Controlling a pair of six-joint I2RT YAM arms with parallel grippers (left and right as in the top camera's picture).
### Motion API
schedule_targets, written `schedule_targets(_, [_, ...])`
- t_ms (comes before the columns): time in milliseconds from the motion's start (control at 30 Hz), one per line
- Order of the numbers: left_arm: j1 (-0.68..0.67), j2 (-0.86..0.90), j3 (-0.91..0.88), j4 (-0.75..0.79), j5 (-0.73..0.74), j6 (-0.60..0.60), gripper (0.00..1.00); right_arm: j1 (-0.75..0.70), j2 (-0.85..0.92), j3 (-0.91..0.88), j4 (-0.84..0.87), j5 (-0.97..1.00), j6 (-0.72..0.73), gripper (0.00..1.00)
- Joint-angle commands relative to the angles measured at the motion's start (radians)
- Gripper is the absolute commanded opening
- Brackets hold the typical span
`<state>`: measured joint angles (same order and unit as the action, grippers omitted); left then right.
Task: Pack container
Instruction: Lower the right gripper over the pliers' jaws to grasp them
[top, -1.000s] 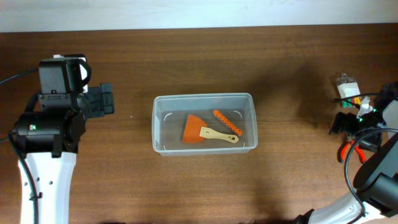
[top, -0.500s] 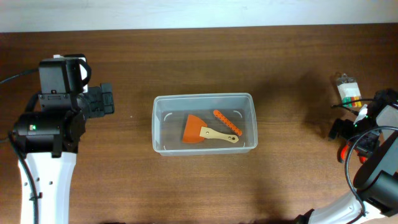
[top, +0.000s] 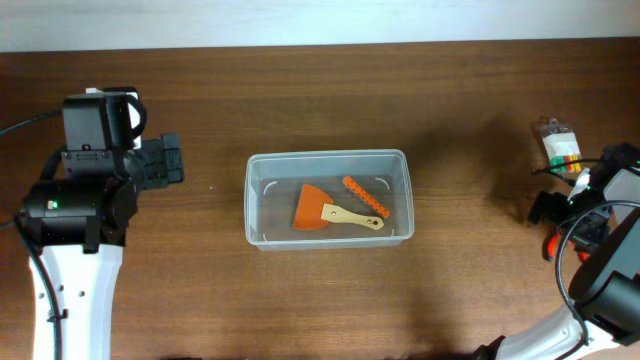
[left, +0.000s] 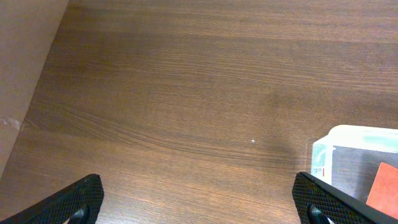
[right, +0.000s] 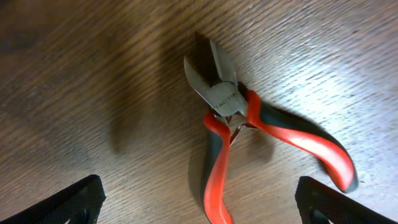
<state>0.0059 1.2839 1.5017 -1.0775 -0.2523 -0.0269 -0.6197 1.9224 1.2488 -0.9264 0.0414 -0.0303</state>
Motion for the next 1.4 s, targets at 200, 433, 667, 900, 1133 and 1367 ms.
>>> schedule_targets(200, [-0.002, -0.003, 0.021, -0.001, -0.014, -0.010, 0.99, -0.002, 0.015, -0.005, 0.012, 0.012, -0.002, 0.98])
schedule_targets(433, [-0.002, -0.003, 0.021, -0.001, -0.014, -0.010, 0.99, -0.002, 0.015, -0.005, 0.019, 0.012, -0.002, 0.99])
schedule_targets(667, [-0.002, -0.003, 0.021, -0.001, -0.014, -0.010, 0.99, -0.002, 0.016, -0.005, 0.019, 0.011, -0.006, 0.99])
schedule_targets(900, [-0.002, -0.003, 0.021, -0.001, -0.014, -0.010, 0.99, 0.000, 0.016, -0.008, 0.016, -0.001, -0.009, 0.99])
schedule_targets(1133, [-0.002, -0.003, 0.021, -0.001, -0.014, -0.010, 0.99, 0.006, 0.016, -0.027, 0.025, -0.007, -0.014, 0.99])
schedule_targets(1367, [-0.002, -0.003, 0.021, -0.001, -0.014, -0.010, 0.99, 0.037, 0.016, -0.051, 0.053, -0.003, -0.018, 0.99])
